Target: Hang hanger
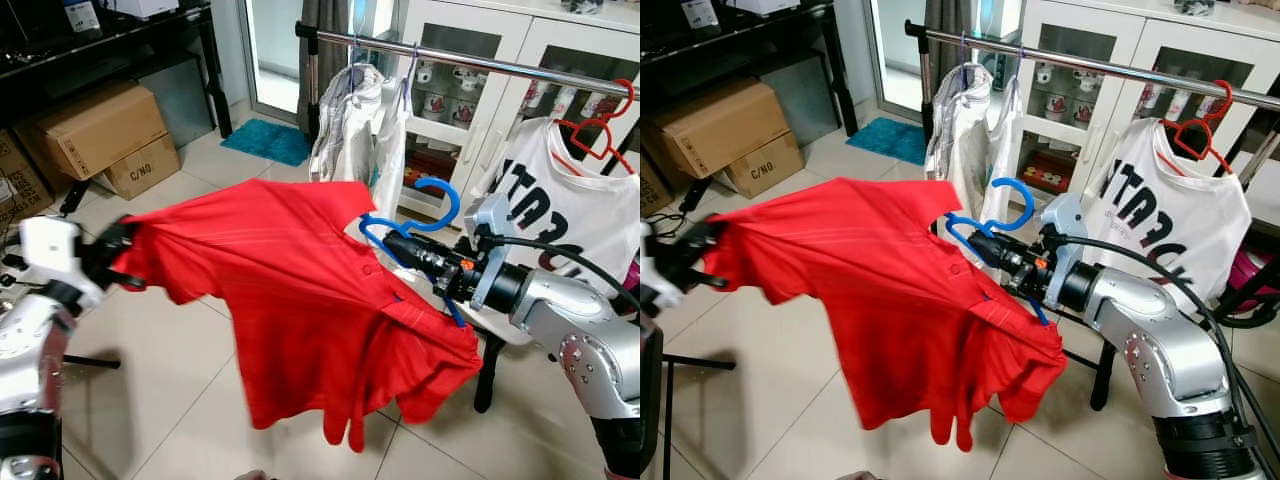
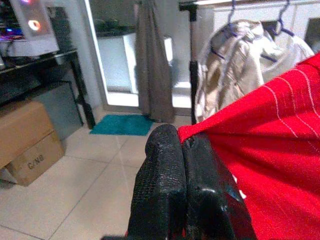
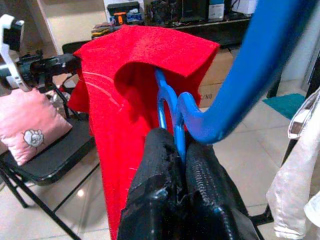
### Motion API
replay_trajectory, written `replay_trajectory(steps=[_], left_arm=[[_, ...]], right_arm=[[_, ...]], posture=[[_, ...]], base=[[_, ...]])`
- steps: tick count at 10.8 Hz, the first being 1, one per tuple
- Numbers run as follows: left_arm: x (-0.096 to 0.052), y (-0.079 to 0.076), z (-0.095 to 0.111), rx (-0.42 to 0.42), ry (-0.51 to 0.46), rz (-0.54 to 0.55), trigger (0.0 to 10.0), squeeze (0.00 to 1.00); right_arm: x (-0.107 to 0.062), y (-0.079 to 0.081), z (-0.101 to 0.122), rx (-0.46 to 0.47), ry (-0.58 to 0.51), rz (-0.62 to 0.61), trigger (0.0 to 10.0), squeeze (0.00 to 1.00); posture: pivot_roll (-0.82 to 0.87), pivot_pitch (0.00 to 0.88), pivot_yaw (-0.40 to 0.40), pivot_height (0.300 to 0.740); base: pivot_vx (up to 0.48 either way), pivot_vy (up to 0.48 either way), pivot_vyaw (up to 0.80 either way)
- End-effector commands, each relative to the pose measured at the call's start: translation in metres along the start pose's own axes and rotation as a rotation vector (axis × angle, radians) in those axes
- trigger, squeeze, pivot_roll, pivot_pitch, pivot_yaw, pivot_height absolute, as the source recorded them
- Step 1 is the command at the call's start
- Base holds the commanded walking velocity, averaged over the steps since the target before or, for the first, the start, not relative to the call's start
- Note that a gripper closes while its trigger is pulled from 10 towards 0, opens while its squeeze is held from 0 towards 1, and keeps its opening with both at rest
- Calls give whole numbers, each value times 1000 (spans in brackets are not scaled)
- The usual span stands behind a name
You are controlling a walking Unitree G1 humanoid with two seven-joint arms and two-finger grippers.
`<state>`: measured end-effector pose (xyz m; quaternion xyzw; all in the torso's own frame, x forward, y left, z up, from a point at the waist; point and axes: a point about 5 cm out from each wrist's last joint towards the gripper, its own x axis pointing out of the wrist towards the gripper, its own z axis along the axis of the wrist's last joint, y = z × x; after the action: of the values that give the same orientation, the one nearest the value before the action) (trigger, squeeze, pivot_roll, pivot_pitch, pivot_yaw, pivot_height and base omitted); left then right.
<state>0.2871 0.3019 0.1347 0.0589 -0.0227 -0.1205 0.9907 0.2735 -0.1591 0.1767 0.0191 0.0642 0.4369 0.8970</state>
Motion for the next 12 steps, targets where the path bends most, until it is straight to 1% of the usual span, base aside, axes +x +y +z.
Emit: replay_trajectory(steps=[1,2,3,4,5,6,7,8,9,10,11,12], left_arm=[[3,5,5,27,15,-2,10000,39],[8,3,9,41,29,-40,10000,1000],[12,6,12,65,31,-33,10000,1000],[13,9,14,81,36,-22,10000,1000],[14,11,15,88,42,-21,10000,1000],[20,5,19,151,57,-86,10000,1000],[28,-13,20,164,54,-191,10000,1000],[38,-46,18,176,58,-387,10000,1000],[43,-71,14,174,71,-524,10000,1000],[51,-98,12,163,70,-650,10000,1000],[59,-125,11,168,68,-790,10000,1000],[62,-142,10,173,82,-905,10000,933]], right_arm=[[-1,-1,13,-66,-20,-7,10000,0],[1,2,13,-95,0,9,10000,0],[4,2,10,-124,47,-3,10000,0],[5,-1,7,-112,70,-50,10000,0],[6,-3,5,-102,77,-70,10000,0],[9,-5,3,-88,88,-111,10000,0],[14,-8,1,-66,98,-159,10000,0],[23,-11,-2,-35,124,-236,10000,0],[30,-12,-5,-38,151,-265,10000,0],[38,-13,-6,-29,170,-304,10000,0],[47,-13,-5,-22,174,-325,10000,0],[54,-12,-2,-23,176,-329,10000,0]], posture=[[-119,0,42,740],[-120,0,43,740],[-123,0,45,740],[-124,0,46,740],[-125,0,48,740],[-126,0,48,740],[-126,0,47,740],[-126,0,47,740],[-136,0,49,740],[-135,0,46,740],[-138,0,43,740],[-140,0,43,740]], base=[[0,0,0],[0,0,0],[0,0,0],[0,0,0],[0,0,0],[0,0,0],[0,0,0],[0,0,0],[0,0,0],[0,0,0],[0,0,0],[0,0,0]])
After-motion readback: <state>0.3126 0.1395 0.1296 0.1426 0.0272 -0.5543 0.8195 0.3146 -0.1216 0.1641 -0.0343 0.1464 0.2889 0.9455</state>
